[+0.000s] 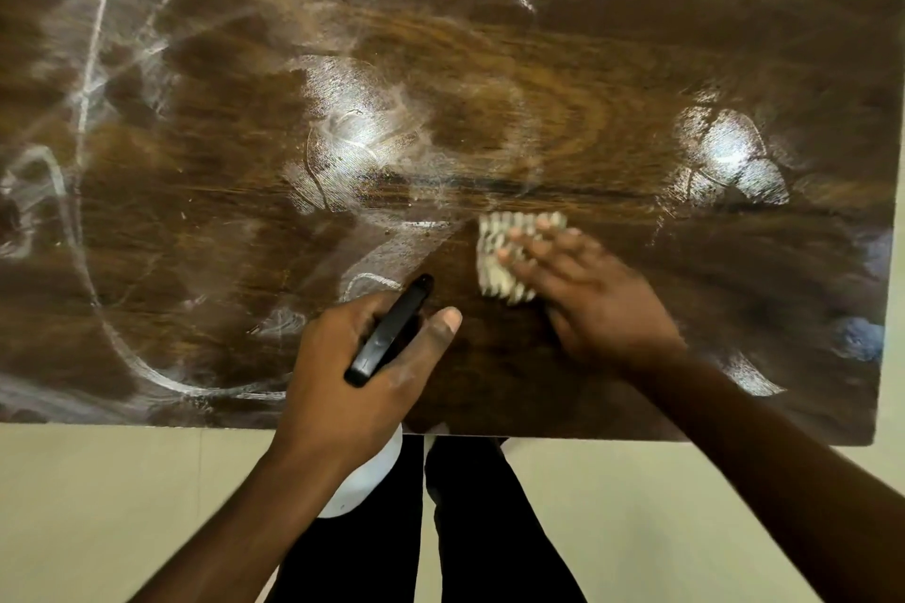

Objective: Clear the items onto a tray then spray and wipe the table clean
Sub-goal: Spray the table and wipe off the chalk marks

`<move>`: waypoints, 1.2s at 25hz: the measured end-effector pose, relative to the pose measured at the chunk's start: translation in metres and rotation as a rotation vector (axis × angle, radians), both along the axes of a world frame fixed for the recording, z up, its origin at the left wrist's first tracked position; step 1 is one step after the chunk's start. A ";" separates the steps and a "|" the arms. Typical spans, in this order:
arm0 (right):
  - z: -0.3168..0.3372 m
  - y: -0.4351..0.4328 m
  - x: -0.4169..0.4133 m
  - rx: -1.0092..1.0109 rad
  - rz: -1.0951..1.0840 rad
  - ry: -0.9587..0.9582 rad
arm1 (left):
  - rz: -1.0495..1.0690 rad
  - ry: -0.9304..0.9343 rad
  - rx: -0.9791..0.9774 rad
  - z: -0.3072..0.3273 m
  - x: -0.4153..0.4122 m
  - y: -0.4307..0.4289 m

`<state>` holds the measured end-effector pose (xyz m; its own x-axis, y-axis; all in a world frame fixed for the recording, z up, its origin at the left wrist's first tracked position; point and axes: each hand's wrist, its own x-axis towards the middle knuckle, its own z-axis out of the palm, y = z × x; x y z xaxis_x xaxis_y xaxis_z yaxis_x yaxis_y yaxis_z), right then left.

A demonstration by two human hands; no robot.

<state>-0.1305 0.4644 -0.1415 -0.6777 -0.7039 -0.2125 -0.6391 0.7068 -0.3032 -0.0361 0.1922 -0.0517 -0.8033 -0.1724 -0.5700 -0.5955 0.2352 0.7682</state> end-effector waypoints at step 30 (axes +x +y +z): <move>0.006 -0.074 -0.053 -0.095 0.133 -0.195 | 0.007 0.125 0.028 0.004 -0.079 0.005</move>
